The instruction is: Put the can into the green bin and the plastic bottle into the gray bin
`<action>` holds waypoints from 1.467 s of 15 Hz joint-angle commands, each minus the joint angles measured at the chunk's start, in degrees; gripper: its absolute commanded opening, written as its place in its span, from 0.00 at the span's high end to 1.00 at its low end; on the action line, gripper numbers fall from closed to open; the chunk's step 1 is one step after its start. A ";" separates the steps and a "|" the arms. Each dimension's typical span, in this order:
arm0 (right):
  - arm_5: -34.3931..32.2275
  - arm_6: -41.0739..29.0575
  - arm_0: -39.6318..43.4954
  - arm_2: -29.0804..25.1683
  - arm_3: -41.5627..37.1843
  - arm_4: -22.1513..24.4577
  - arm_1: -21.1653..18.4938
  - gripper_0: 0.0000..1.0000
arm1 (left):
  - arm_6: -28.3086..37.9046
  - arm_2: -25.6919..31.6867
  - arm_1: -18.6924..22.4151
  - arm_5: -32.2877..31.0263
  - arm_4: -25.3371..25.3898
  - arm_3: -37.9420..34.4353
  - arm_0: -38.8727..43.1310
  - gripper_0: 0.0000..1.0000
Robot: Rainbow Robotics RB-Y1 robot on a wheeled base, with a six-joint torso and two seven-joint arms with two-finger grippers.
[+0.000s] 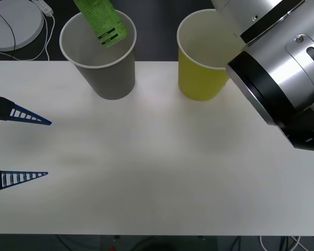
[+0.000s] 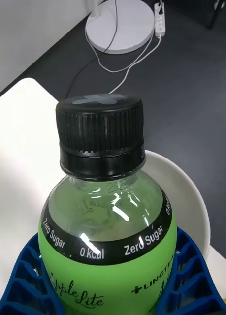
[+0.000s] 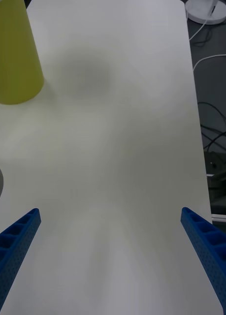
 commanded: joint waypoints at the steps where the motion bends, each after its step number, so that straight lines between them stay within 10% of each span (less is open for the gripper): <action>1: 0.48 -0.07 0.00 0.14 0.21 -0.18 -0.01 1.00 | 0.00 0.00 0.00 0.00 0.00 0.00 0.00 0.00; 5: 1.10 0.02 0.00 0.05 0.12 0.17 -0.01 1.00 | 0.00 0.00 0.00 0.00 0.00 0.00 0.00 0.00; 6: 1.19 0.02 0.00 0.05 0.21 0.17 -0.01 0.81 | 0.00 0.00 0.00 0.00 0.00 0.00 0.00 0.00; 8: 1.45 0.02 0.00 0.05 0.12 0.17 -0.01 0.00 | 0.00 0.00 0.00 0.00 0.00 0.00 0.00 0.00; 22: 2.15 0.02 0.00 0.05 0.12 0.17 -0.01 0.00 | 0.00 0.00 0.00 0.00 0.00 0.00 0.00 0.00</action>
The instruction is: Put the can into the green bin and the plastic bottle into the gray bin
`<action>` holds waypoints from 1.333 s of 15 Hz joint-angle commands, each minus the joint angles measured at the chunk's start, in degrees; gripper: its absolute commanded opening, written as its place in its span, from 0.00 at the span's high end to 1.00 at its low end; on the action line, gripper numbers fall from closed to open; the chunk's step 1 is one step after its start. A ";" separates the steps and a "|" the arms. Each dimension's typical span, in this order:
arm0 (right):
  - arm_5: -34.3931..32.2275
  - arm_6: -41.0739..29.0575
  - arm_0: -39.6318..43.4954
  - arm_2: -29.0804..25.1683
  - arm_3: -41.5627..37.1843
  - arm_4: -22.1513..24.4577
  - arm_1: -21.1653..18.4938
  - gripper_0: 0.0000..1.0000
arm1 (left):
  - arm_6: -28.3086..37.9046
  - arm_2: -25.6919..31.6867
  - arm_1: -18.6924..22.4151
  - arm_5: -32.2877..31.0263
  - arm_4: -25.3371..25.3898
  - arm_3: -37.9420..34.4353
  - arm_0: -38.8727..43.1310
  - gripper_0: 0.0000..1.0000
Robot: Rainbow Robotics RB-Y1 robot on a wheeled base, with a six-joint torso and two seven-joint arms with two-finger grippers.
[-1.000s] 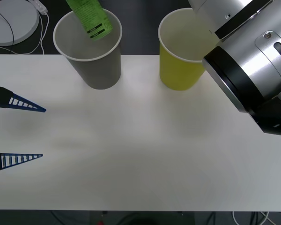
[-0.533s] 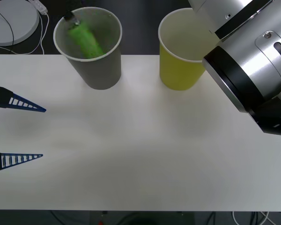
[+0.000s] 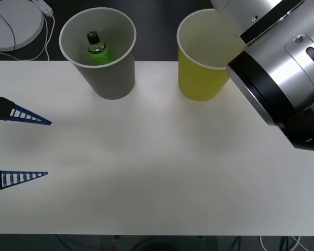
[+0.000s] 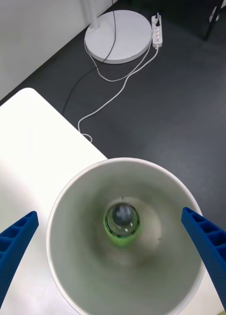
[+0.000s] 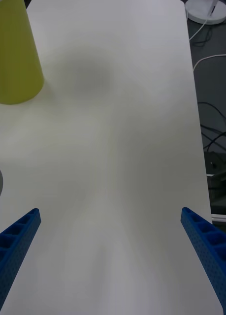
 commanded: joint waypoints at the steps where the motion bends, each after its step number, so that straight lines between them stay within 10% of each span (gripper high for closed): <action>1: 0.07 0.10 0.00 -0.01 -0.02 -0.19 -0.18 0.00 | 0.00 0.00 0.00 0.00 0.00 0.00 0.00 0.00; 20: -5.03 3.35 22.41 -0.01 -39.84 -8.72 -17.76 0.00 | 0.00 0.00 0.00 0.00 0.00 0.00 0.00 0.00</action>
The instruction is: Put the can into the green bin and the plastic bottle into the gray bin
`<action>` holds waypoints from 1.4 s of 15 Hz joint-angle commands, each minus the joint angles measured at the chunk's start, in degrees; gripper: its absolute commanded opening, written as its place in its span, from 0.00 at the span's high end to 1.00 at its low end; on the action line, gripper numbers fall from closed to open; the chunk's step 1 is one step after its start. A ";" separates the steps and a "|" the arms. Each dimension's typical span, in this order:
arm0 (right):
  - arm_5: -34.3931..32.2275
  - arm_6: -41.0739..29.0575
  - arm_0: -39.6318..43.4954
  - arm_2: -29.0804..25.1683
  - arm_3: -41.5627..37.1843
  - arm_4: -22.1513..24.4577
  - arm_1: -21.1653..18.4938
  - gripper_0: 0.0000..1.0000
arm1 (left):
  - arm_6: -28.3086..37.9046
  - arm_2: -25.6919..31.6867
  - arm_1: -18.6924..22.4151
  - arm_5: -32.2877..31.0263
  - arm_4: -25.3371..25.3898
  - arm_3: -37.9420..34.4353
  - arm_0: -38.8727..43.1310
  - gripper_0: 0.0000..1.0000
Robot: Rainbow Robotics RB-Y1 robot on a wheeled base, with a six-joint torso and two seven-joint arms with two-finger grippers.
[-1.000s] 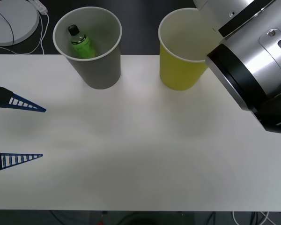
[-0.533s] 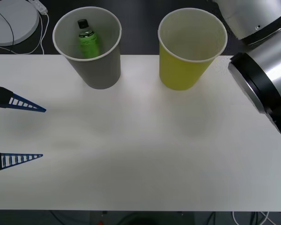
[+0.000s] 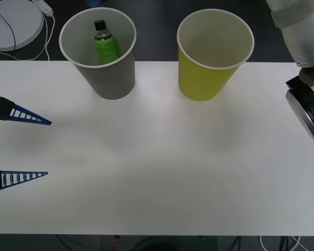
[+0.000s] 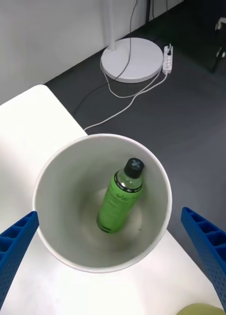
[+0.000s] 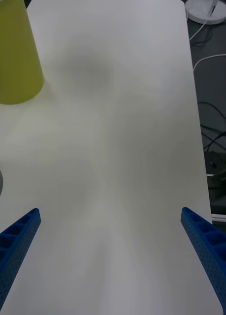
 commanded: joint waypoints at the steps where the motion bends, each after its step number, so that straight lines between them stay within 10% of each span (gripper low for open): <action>1: -0.03 -0.03 4.33 -0.06 -7.14 -0.83 -2.86 0.00 | 0.00 0.00 0.00 0.00 0.00 0.00 0.00 0.00; 12: -0.03 3.48 24.90 -7.17 -33.07 -4.17 -10.24 0.00 | 0.00 0.00 0.00 0.00 0.00 0.00 0.00 0.00; 21: 12.10 11.92 45.82 -10.51 -46.34 -14.02 -21.84 0.00 | 0.00 0.00 0.00 0.00 0.00 0.00 0.00 0.00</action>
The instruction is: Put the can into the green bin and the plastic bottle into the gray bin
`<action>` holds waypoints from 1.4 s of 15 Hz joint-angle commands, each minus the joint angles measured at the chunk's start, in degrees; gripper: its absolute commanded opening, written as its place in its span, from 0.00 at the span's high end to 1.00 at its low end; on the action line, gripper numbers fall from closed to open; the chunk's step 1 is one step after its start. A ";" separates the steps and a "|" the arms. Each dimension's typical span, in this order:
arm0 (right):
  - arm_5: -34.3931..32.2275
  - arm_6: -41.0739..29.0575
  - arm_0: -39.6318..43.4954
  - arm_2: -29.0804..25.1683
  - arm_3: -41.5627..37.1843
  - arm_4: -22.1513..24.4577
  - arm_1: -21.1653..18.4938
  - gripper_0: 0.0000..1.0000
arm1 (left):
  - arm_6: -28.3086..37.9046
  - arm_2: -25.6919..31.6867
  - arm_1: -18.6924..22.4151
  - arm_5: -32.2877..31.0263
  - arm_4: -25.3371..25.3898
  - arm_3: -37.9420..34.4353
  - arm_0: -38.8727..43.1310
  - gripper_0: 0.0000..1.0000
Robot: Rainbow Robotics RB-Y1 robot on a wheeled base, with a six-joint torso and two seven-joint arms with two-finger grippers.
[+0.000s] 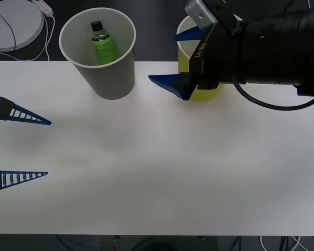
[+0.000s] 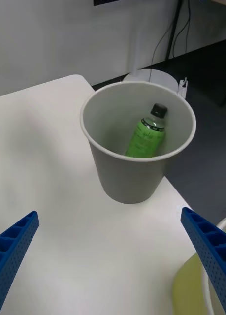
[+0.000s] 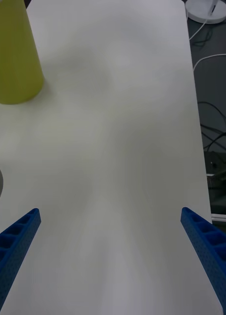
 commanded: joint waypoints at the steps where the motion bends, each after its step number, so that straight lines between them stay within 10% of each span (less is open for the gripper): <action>1: 2.07 5.82 4.37 -2.04 -0.68 -6.81 -3.60 0.00 | 0.00 0.00 0.00 0.00 0.00 0.00 0.00 0.00; 8: 6.11 21.99 17.82 -8.02 -3.05 -23.51 -12.65 0.00 | 0.00 0.00 0.00 0.00 0.00 0.00 0.00 0.00; 21: 10.60 54.25 33.12 -11.36 0.99 -37.84 -18.01 0.00 | 0.00 0.00 0.00 0.00 0.00 0.00 0.00 0.00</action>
